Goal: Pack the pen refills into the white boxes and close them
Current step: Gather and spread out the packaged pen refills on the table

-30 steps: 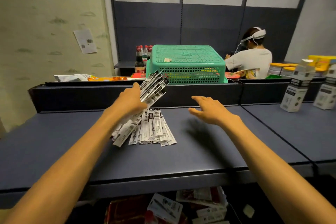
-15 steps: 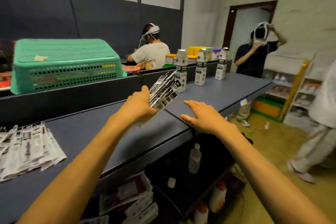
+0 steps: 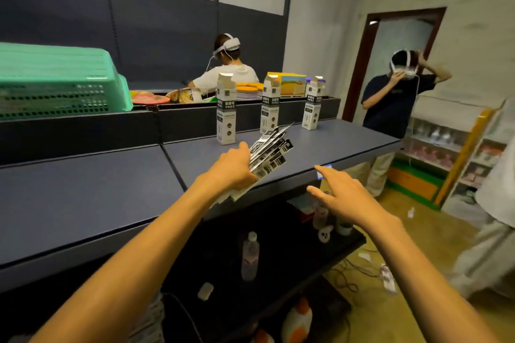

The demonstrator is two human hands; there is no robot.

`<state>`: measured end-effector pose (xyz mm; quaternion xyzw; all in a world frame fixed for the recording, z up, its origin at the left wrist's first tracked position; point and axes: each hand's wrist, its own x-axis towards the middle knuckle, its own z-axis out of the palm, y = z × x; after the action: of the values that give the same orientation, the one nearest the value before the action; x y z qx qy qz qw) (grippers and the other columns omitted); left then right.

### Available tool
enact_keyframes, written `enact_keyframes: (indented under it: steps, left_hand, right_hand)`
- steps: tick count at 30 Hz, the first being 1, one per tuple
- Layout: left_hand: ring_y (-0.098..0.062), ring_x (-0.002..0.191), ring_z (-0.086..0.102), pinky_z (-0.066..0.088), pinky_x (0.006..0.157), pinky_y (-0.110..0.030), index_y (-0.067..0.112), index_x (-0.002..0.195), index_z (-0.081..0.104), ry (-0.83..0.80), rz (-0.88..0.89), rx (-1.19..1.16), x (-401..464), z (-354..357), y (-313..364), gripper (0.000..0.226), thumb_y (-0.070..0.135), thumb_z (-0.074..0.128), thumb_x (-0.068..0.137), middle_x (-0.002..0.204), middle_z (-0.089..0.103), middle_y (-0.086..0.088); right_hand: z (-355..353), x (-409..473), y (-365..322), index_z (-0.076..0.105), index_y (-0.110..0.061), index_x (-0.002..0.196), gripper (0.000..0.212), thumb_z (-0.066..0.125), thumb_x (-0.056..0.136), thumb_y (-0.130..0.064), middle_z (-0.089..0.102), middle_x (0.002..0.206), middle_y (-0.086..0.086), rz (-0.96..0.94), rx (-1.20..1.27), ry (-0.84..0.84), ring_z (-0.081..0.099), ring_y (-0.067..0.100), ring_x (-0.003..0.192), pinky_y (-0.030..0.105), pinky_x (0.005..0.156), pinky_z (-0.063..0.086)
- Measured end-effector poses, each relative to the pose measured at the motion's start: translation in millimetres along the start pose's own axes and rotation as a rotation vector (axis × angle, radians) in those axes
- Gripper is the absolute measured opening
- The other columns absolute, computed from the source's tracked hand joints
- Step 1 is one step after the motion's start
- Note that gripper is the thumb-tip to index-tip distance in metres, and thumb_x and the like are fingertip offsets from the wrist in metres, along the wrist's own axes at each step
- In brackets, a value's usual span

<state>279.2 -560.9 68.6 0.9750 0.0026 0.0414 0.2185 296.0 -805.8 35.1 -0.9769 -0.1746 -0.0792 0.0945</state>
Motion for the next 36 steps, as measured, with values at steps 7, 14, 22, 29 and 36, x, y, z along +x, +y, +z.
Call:
enact_keyframes:
  steps: [7,14,22,29,36]
  left_hand:
    - [-0.024,0.099,0.055,0.053,0.084,-0.037,0.017,0.112,0.034,0.055,-0.112,0.023,41,19,21,0.042,0.025,0.067,0.087,0.125,0.054,-0.013]
    - [-0.029,0.114,0.055,0.052,0.090,-0.040,0.017,0.123,0.035,0.124,-0.245,0.010,100,35,10,0.051,0.027,0.070,0.085,0.138,0.049,-0.014]
    - [-0.028,0.103,0.059,0.053,0.085,-0.039,0.018,0.122,0.036,0.148,-0.406,0.058,134,37,8,0.050,0.028,0.069,0.085,0.129,0.055,-0.012]
    - [-0.025,0.086,0.056,0.050,0.072,-0.038,0.017,0.106,0.037,0.212,-0.671,0.153,119,31,1,0.037,0.028,0.066,0.084,0.097,0.057,-0.008]
    - [-0.036,0.102,0.054,0.048,0.080,-0.041,0.007,0.121,0.034,0.283,-0.994,0.250,107,39,-7,0.047,0.024,0.061,0.087,0.114,0.054,-0.018]
  right_hand:
    - [8,73,45,0.023,-0.025,0.154,0.068,0.042,0.097,-0.057,0.029,0.159,-0.002,-0.118,0.066,-0.044,0.029,0.021,0.144,0.044,0.115,0.029]
    - [26,166,58,0.021,-0.026,0.154,0.067,0.041,0.098,-0.056,0.027,0.160,-0.002,-0.302,0.052,-0.076,0.028,0.020,0.144,0.040,0.115,0.026]
    - [28,253,69,0.024,-0.026,0.153,0.064,0.041,0.098,-0.054,0.029,0.159,-0.002,-0.492,0.072,-0.060,0.031,0.021,0.142,0.040,0.114,0.027]
    - [42,300,68,0.024,-0.025,0.153,0.065,0.043,0.098,-0.055,0.031,0.158,0.000,-0.635,0.162,-0.083,0.029,0.023,0.143,0.043,0.115,0.028]
    - [51,324,69,0.024,-0.026,0.153,0.066,0.041,0.097,-0.057,0.030,0.158,0.000,-0.752,0.205,-0.143,0.028,0.023,0.144,0.043,0.115,0.026]
